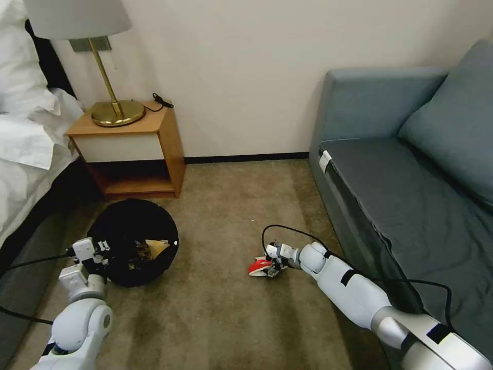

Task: Pick up the trash bin, then pick up the garbage on the floor and place it into the trash bin.

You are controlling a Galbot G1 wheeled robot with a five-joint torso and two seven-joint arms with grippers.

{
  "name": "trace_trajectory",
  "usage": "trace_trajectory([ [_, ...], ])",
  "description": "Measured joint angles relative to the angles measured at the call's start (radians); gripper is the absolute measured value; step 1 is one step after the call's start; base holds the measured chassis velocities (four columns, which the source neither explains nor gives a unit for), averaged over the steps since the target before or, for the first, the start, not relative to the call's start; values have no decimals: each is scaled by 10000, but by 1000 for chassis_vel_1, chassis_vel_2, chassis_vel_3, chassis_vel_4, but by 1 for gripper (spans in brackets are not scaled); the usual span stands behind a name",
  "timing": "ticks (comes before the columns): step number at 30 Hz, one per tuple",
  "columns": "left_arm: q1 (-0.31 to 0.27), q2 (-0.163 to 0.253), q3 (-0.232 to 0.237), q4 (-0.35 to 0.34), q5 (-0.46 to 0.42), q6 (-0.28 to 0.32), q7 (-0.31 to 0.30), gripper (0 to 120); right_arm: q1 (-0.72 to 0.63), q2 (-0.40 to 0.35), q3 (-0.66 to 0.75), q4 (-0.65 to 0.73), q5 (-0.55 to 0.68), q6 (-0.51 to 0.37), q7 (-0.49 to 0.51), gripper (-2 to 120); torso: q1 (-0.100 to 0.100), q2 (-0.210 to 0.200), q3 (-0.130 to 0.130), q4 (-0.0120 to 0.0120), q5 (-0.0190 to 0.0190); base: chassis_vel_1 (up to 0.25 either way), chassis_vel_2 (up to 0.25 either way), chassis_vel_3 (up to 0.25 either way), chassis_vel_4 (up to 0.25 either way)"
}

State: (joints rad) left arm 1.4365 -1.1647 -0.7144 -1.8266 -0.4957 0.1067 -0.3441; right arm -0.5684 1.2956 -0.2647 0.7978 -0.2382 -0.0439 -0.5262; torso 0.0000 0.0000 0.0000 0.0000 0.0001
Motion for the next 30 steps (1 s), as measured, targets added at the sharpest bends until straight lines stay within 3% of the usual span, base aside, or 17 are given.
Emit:
trace_trajectory([
  [11,44,0,2,-81,6,9,0,7,-189,10,-12,84,43,-42,42,99,0,0,0,-1,-1,0,0,0,0],
  [30,221,12,-39,-308,48,11,0,7,-368,36,323,-58,534,-138,85,32,0,0,0,-1,-1,0,0,0,0],
])
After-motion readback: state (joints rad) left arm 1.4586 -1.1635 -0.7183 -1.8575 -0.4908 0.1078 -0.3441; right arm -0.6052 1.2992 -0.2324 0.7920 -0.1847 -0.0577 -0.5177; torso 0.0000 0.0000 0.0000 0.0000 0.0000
